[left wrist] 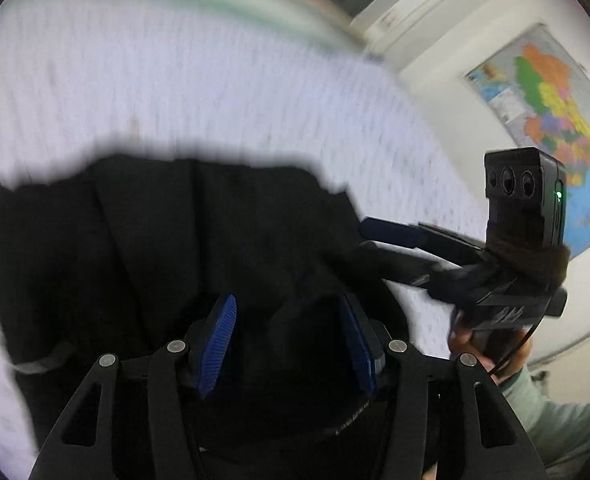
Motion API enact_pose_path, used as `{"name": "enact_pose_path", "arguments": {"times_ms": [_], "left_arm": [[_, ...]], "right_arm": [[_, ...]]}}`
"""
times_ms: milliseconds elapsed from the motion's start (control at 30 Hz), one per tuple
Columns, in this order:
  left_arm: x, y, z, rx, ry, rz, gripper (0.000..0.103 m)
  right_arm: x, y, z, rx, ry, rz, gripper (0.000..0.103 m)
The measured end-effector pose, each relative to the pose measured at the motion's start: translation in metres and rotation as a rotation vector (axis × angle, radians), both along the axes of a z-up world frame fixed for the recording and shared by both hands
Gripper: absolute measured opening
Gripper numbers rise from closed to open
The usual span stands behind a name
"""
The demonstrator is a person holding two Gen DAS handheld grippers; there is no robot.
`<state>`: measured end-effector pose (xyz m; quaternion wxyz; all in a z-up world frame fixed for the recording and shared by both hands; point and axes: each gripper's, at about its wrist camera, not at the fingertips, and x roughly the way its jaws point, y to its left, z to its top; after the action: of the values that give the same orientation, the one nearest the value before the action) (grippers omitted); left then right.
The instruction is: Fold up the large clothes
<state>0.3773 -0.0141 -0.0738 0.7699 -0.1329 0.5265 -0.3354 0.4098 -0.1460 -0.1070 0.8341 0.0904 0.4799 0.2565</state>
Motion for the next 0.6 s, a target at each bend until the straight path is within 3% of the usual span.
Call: {"name": "enact_pose_path", "arguments": {"times_ms": [100, 167, 200, 400, 533, 600], "left_arm": [[-0.011, 0.006, -0.055, 0.098, 0.033, 0.014, 0.054], [-0.015, 0.011, -0.077, 0.071, 0.051, 0.038, 0.054], [-0.02, 0.012, -0.08, 0.068, 0.021, 0.046, 0.054], [-0.057, 0.008, -0.052, 0.129, -0.147, 0.059, 0.054], [-0.109, 0.022, -0.003, 0.071, -0.302, 0.082, 0.054], [-0.125, 0.027, 0.002, 0.044, -0.296, 0.089, 0.055]], "right_arm": [[-0.004, 0.011, -0.072, -0.134, 0.121, 0.072, 0.073], [-0.018, 0.016, -0.095, -0.155, 0.088, 0.068, 0.072], [-0.023, 0.017, -0.099, -0.156, 0.053, 0.052, 0.072], [-0.043, 0.017, -0.091, -0.116, -0.078, -0.017, 0.073], [-0.102, -0.003, -0.048, -0.033, -0.228, -0.057, 0.073], [-0.123, -0.001, -0.041, -0.07, -0.25, -0.07, 0.073]]}}
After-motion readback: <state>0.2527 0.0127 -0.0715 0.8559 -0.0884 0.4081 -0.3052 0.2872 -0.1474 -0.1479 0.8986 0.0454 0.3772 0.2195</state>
